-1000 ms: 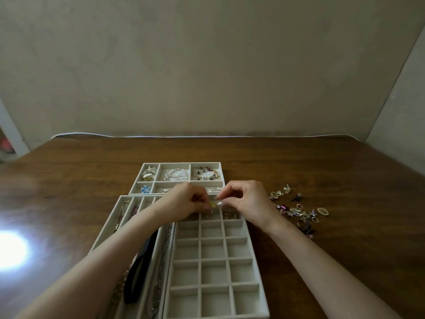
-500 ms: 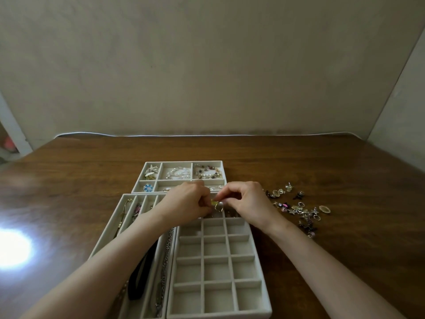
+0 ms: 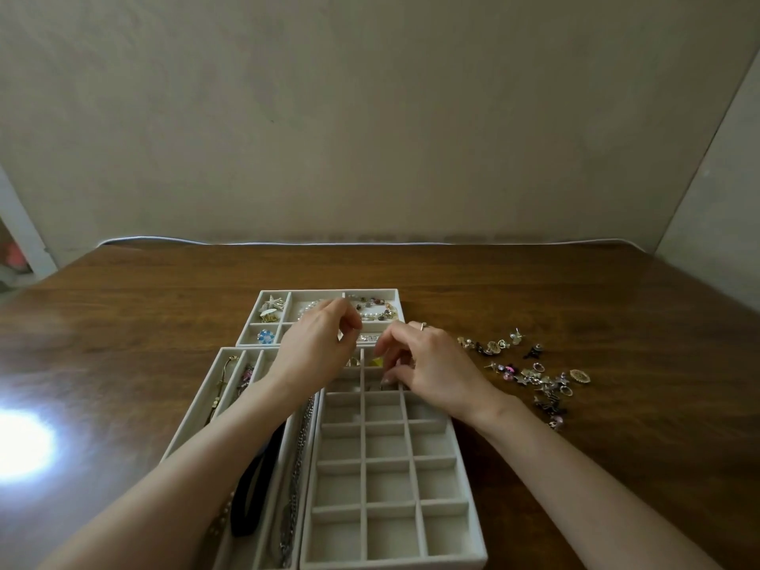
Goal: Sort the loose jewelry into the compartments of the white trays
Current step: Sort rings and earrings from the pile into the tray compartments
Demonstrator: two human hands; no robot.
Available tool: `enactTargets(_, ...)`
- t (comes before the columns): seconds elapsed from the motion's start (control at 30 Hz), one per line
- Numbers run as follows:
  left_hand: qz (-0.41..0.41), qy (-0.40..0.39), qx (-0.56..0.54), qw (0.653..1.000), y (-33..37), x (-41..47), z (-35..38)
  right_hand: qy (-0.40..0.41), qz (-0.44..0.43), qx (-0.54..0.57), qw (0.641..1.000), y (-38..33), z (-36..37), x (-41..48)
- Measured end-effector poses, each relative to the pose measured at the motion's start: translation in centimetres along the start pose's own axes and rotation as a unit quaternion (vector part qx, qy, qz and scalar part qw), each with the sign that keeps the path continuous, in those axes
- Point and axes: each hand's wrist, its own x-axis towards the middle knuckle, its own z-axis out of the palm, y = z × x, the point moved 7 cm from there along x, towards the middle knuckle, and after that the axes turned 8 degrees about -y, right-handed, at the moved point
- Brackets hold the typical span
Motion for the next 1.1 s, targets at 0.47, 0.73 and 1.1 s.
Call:
enactTargets(0.47, 0.085, -0.093, -0.026, 0.992, 4.8, 0.9, 1.9, 0.067, 0.151, 0.024, 0.986, 8.1, -7.9, -3.6)
enactTargets(0.73, 0.099, -0.117, -0.021, 0.988, 8.3, 3.5, 6.0, 0.122, 0.211, 0.046, 0.969, 14.2, -9.2, -7.0)
enactTargets(1.1, 0.087, -0.090, -0.003, 0.992, 7.7, 4.1, 8.9, 0.037, 0.148, -0.091, 0.984, 13.3, -6.6, -5.6)
